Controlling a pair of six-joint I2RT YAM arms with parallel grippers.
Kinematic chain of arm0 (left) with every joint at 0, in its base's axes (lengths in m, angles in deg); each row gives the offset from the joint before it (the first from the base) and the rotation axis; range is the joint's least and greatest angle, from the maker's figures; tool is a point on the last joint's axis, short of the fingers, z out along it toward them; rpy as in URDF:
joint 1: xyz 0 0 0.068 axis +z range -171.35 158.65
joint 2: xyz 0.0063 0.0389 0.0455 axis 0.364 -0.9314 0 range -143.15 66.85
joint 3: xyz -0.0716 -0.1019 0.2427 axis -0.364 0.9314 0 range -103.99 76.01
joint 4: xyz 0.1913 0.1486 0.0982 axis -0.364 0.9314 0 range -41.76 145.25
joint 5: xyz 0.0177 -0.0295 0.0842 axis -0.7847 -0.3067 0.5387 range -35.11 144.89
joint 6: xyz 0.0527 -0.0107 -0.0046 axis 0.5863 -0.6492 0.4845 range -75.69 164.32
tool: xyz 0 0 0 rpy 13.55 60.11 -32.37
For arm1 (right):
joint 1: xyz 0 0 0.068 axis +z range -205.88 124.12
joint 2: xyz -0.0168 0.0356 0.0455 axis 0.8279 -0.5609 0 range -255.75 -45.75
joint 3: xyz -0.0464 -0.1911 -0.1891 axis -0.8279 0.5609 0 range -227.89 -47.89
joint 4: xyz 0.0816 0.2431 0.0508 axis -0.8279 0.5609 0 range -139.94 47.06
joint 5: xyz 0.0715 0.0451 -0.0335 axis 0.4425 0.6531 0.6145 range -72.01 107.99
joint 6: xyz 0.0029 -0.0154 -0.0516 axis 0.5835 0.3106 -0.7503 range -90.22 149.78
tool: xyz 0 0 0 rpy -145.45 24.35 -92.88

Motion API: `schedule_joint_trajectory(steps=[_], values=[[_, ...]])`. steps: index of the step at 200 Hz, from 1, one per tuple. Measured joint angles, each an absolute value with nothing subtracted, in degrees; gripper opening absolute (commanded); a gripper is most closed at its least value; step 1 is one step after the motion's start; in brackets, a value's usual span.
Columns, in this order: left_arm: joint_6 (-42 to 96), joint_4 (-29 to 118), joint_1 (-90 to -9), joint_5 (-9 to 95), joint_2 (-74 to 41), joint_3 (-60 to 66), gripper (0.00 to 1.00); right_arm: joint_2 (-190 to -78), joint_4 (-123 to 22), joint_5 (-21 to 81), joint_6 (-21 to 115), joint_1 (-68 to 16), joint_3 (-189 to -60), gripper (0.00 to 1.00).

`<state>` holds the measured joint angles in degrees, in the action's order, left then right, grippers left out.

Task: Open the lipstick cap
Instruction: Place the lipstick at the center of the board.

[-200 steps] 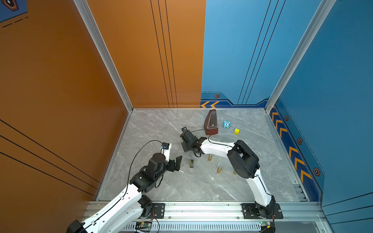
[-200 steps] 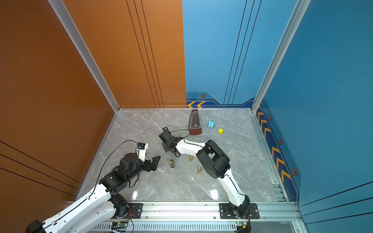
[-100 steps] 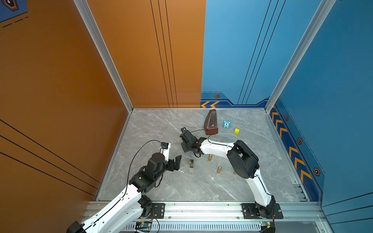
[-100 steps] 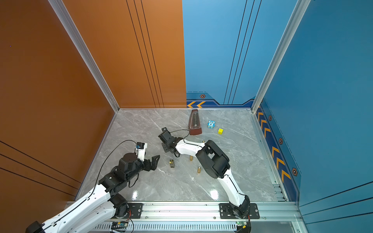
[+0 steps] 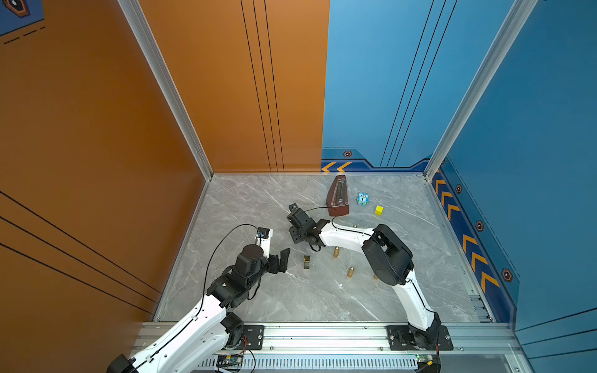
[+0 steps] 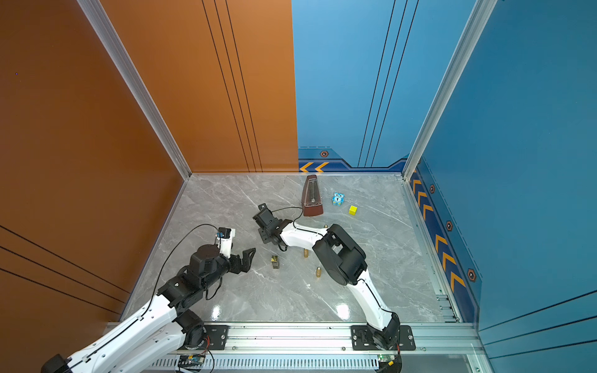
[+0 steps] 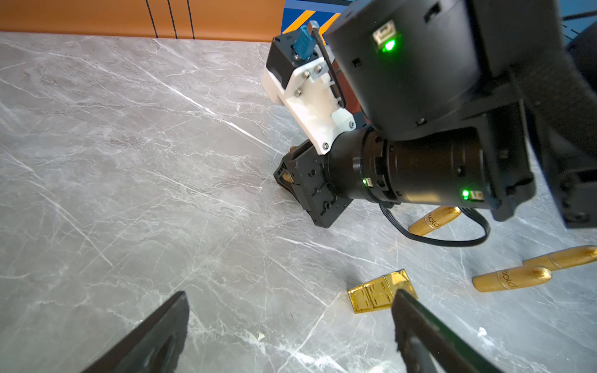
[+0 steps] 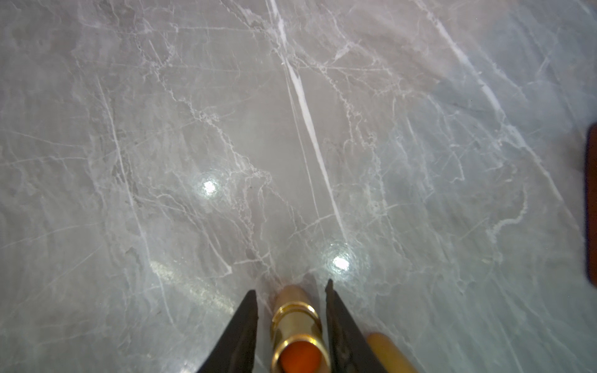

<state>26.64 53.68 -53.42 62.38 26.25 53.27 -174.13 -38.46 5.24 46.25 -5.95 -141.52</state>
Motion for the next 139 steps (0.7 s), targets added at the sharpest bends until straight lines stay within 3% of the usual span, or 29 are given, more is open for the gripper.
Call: schedule_joint_trajectory(steps=[78, 139], values=[[26.67, 53.92, -53.22, 62.2, 26.32, 53.27, 0.99, -172.71, -37.04, 5.26, 46.3, -5.95, -141.6, 0.49], [26.67, 55.16, -53.22, 60.41, 26.36, 52.37, 0.99, -160.12, -33.96, 5.06, 47.41, -6.01, -139.9, 0.57]])
